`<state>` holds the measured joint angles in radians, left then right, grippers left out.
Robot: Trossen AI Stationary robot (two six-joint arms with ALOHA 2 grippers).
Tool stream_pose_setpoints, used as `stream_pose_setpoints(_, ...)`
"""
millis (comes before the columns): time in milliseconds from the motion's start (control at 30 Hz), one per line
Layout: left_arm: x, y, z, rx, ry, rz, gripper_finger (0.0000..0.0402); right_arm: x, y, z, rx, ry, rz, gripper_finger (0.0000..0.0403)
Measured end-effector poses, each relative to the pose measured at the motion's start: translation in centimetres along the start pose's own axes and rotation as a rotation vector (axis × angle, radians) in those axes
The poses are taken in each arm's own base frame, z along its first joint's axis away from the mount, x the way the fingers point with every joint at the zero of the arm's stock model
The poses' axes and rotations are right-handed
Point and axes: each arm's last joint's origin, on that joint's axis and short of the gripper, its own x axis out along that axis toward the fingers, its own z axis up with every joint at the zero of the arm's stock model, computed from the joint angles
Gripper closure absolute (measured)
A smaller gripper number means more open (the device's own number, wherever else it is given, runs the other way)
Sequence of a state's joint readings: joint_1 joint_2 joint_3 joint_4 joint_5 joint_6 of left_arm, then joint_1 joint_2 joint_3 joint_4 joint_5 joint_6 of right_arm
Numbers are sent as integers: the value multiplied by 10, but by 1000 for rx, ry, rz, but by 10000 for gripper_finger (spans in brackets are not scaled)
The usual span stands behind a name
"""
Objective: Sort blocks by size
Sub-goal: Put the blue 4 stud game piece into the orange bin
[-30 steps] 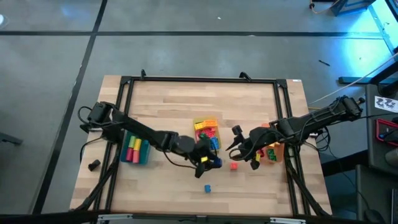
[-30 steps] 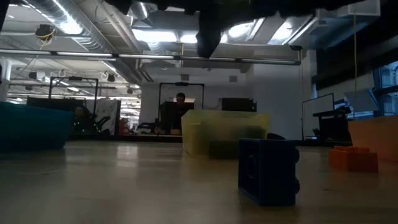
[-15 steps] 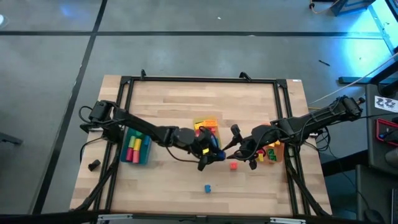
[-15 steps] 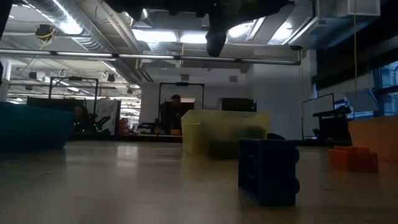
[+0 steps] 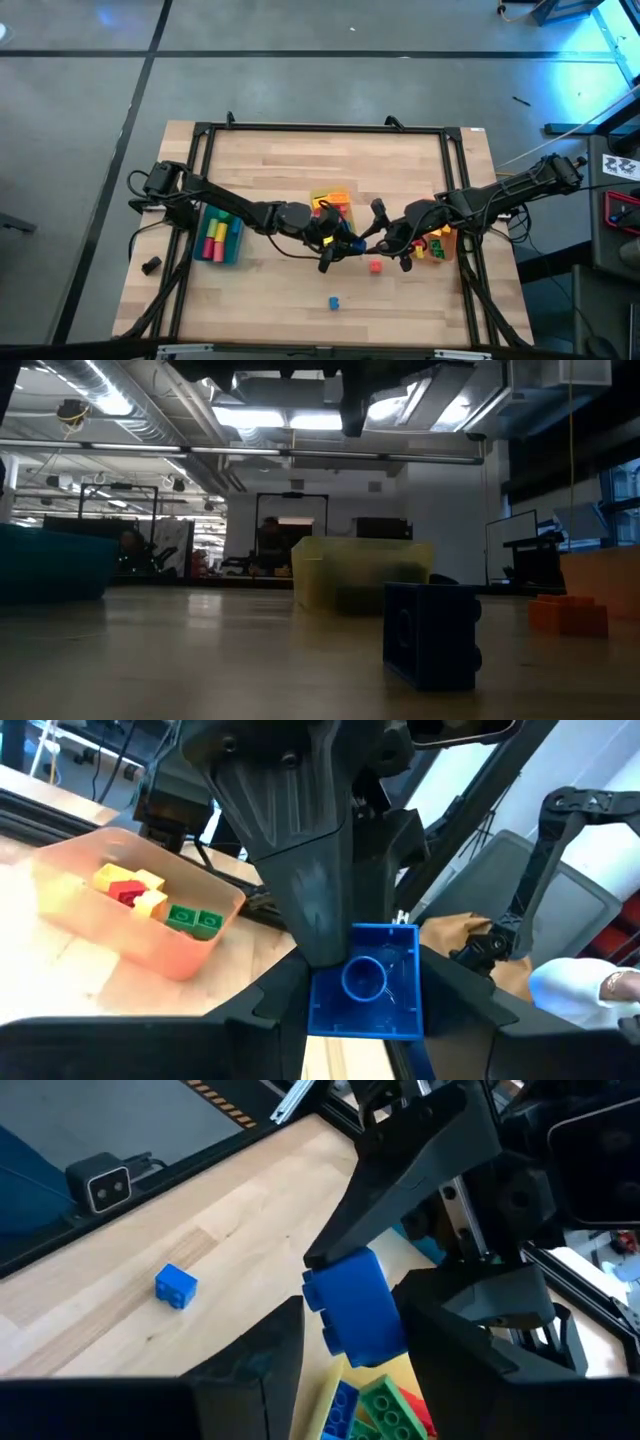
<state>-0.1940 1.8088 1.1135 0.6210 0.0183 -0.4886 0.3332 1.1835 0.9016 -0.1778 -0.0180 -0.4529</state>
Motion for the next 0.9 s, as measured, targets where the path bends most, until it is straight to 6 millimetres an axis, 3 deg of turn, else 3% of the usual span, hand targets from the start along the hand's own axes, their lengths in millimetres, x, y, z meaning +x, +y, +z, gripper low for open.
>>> stream_pose_setpoints(233,0,0,1,22,-12,-4,261,1,-1,1,0,-11,-15,231)
stream_pose_setpoints(500,0,3,0,47,4,5,261,21,1,-2,-32,-6,-13,234)
stream_pose_setpoints(767,0,4,-2,41,28,17,260,23,1,-3,-50,1,-5,299)
stream_pose_setpoints(900,0,7,-1,4,40,34,244,23,2,-4,-21,6,3,300)
